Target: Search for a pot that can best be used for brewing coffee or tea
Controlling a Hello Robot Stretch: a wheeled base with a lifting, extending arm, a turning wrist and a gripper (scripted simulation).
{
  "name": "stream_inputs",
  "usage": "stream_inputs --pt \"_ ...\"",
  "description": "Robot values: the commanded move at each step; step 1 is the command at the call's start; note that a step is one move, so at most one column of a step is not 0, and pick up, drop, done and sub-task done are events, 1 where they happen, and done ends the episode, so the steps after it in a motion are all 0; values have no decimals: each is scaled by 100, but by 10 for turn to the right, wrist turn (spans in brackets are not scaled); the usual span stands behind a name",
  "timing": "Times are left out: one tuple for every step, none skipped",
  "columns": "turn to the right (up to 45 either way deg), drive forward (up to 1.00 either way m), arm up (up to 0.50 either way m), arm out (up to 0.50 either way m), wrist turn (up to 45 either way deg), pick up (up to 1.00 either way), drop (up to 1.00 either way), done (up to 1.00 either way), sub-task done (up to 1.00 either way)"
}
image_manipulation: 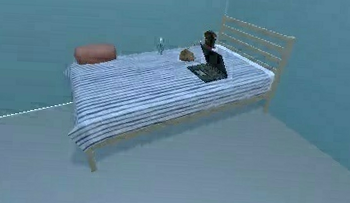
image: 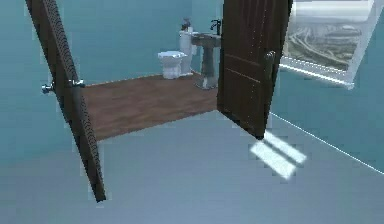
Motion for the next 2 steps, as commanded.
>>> stream_inputs --pt "0 100 0 0 0 0 0 0 0" --pt "-150 0 0 0 0 0 0 0 0"
